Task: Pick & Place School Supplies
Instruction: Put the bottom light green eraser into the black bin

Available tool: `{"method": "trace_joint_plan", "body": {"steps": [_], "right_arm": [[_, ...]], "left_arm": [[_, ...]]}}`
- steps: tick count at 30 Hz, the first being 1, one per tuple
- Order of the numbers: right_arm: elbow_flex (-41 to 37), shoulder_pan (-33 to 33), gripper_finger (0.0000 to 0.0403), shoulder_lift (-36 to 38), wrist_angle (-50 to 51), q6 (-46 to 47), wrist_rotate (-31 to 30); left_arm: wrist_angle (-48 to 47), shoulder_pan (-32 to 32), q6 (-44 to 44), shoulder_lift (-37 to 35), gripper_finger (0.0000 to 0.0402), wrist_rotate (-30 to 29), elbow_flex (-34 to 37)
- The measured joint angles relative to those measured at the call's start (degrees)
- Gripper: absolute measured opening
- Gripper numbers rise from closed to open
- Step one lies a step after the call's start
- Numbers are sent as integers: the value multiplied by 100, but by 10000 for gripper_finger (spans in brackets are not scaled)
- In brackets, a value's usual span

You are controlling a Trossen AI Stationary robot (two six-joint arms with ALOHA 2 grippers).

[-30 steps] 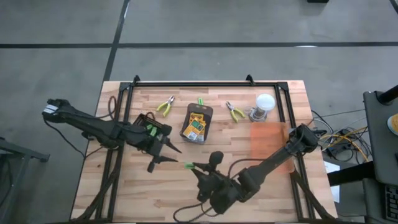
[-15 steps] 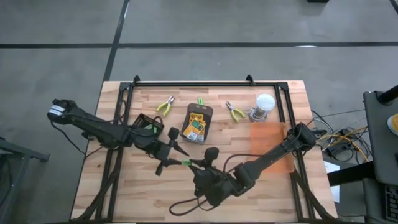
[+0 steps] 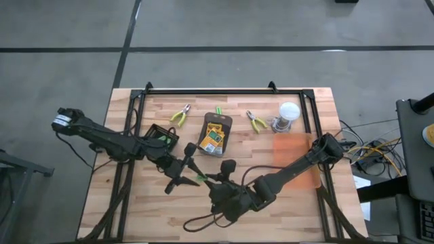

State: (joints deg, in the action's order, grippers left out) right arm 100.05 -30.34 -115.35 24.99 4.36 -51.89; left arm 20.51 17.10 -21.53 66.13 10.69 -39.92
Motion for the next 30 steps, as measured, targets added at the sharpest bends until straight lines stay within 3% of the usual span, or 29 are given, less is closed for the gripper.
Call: {"method": "trace_joint_plan", "body": {"steps": [30], "right_arm": [[0,89,91,-3,-255,-185,95]], "left_arm": [[-4,-2,52,13,163,-27,0]]}}
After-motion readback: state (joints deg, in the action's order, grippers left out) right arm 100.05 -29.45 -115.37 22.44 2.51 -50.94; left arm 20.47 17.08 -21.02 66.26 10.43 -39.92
